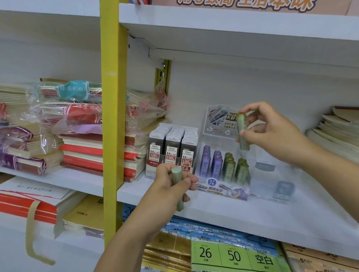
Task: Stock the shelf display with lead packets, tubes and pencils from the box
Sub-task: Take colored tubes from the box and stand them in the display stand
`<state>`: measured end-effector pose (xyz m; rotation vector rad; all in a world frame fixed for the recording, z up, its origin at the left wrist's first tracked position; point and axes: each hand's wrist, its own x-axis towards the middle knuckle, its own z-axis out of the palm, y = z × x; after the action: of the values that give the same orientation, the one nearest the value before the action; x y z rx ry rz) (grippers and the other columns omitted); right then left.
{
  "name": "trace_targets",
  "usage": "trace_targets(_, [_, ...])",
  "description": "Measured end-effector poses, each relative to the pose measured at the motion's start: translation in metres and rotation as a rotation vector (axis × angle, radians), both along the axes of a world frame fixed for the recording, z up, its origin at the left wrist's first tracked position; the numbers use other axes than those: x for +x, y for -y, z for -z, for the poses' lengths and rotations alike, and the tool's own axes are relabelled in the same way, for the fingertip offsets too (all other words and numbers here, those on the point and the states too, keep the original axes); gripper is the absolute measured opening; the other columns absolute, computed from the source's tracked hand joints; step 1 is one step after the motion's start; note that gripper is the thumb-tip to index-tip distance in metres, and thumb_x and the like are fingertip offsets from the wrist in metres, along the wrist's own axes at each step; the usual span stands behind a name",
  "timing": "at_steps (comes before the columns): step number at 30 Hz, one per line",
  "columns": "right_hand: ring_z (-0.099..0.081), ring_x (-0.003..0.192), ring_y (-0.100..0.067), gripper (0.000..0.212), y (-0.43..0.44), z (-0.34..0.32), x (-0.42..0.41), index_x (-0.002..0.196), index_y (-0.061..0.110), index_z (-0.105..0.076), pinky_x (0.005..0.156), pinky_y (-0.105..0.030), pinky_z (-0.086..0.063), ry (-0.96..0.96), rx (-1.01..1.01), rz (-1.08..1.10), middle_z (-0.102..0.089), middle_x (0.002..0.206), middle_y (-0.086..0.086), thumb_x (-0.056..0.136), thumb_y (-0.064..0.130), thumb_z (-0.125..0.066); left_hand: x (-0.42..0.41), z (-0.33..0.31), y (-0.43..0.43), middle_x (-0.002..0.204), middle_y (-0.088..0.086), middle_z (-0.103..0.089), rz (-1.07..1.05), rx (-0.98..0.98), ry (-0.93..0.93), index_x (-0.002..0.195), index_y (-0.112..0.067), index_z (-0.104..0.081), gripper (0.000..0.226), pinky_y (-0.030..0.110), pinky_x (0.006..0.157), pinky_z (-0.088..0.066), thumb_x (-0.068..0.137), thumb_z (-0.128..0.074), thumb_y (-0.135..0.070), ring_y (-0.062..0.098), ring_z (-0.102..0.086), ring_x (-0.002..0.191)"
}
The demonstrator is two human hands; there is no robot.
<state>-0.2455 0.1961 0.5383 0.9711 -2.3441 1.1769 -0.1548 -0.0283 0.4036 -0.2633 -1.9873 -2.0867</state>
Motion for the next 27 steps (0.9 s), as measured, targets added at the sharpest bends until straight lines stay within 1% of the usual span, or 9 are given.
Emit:
trace_targets(4, [-0.056, 0.067, -0.011, 0.035, -0.004, -0.005, -0.018, 0.092, 0.034, -0.05, 0.068, -0.018, -0.045, -0.103, 0.049, 0.1, -0.055, 0.085, 0.008, 0.082, 0.009, -0.072, 0.0, 0.001, -0.005, 0.097, -0.011, -0.074, -0.018, -0.01, -0.013, 0.11, -0.023, -0.052, 0.012, 0.033, 0.078, -0.055, 0.1, -0.057, -0.027, 0.011, -0.071, 0.091])
trace_targets(8, [-0.054, 0.068, 0.008, 0.029, -0.005, 0.001, -0.026, 0.088, 0.032, -0.051, 0.06, -0.003, -0.036, -0.189, 0.275, 0.208, -0.06, 0.083, 0.011, 0.078, 0.019, -0.075, 0.001, -0.002, -0.012, 0.093, -0.01, -0.072, -0.05, 0.012, -0.075, 0.105, -0.034, -0.066, 0.013, 0.026, 0.074, -0.059, 0.098, -0.06, -0.026, 0.008, -0.072, 0.09])
trace_targets(10, [-0.054, 0.075, 0.003, 0.03, -0.005, 0.005, -0.03, 0.083, 0.033, -0.049, 0.062, -0.007, -0.037, -0.198, 0.39, 0.229, -0.061, 0.084, 0.012, 0.076, 0.021, -0.076, 0.002, -0.004, -0.014, 0.087, -0.008, -0.072, -0.046, 0.003, -0.096, 0.102, -0.046, -0.067, 0.022, 0.028, 0.074, -0.061, 0.099, -0.057, -0.027, 0.01, -0.072, 0.087])
trace_targets(13, [-0.049, 0.079, -0.001, 0.033, -0.004, 0.009, -0.035, 0.08, 0.034, -0.048, 0.069, -0.025, -0.041, -0.16, 0.462, 0.214, -0.06, 0.084, 0.012, 0.075, 0.019, -0.077, 0.003, -0.006, -0.015, 0.081, -0.008, -0.071, -0.044, 0.004, -0.112, 0.103, -0.049, -0.066, 0.026, 0.03, 0.071, -0.061, 0.101, -0.053, -0.028, 0.013, -0.071, 0.079])
trace_targets(16, [-0.051, 0.084, -0.008, 0.03, -0.005, 0.011, -0.038, 0.081, 0.032, -0.052, 0.076, -0.031, -0.045, -0.104, 0.451, 0.2, -0.062, 0.087, 0.009, 0.075, 0.018, -0.078, 0.003, -0.005, -0.016, 0.08, -0.009, -0.069, -0.05, -0.013, -0.117, 0.104, -0.05, -0.066, 0.027, 0.024, 0.067, -0.057, 0.102, -0.051, -0.028, 0.011, -0.067, 0.074])
trace_targets(20, [-0.055, 0.09, -0.013, 0.026, -0.007, 0.015, -0.041, 0.091, 0.029, -0.058, 0.074, -0.023, -0.042, -0.041, 0.439, 0.187, -0.066, 0.09, 0.002, 0.077, 0.021, -0.079, 0.002, -0.005, -0.016, 0.081, -0.01, -0.069, -0.051, -0.025, -0.118, 0.099, -0.052, -0.066, 0.029, 0.021, 0.065, -0.054, 0.103, -0.048, -0.028, 0.009, -0.065, 0.073])
trace_targets(22, [-0.056, 0.094, -0.015, 0.026, -0.008, 0.016, -0.042, 0.091, 0.031, -0.06, 0.079, -0.028, -0.045, -0.051, 0.454, 0.201, -0.065, 0.09, 0.0, 0.077, 0.022, -0.08, 0.001, -0.005, -0.016, 0.081, -0.011, -0.069, -0.05, -0.027, -0.114, 0.099, -0.051, -0.066, 0.029, 0.021, 0.065, -0.053, 0.103, -0.048, -0.029, 0.009, -0.065, 0.073])
trace_targets(24, [-0.055, 0.096, -0.015, 0.025, -0.009, 0.016, -0.041, 0.088, 0.031, -0.061, 0.086, -0.034, -0.046, -0.077, 0.466, 0.227, -0.063, 0.089, 0.003, 0.075, 0.024, -0.081, 0.001, -0.004, -0.015, 0.081, -0.01, -0.069, -0.05, -0.014, -0.109, 0.105, -0.047, -0.065, 0.025, 0.021, 0.065, -0.053, 0.103, -0.048, -0.029, 0.01, -0.065, 0.073])
trace_targets(27, [-0.042, 0.097, -0.008, 0.023, -0.01, 0.017, -0.042, 0.092, 0.031, -0.065, 0.078, -0.029, -0.037, -0.136, 0.502, 0.273, -0.06, 0.085, 0.016, 0.076, 0.027, -0.08, 0.001, -0.003, -0.015, 0.082, -0.009, -0.069, -0.052, -0.017, -0.108, 0.106, -0.046, -0.064, 0.023, 0.021, 0.065, -0.054, 0.103, -0.048, -0.03, 0.009, -0.065, 0.073])
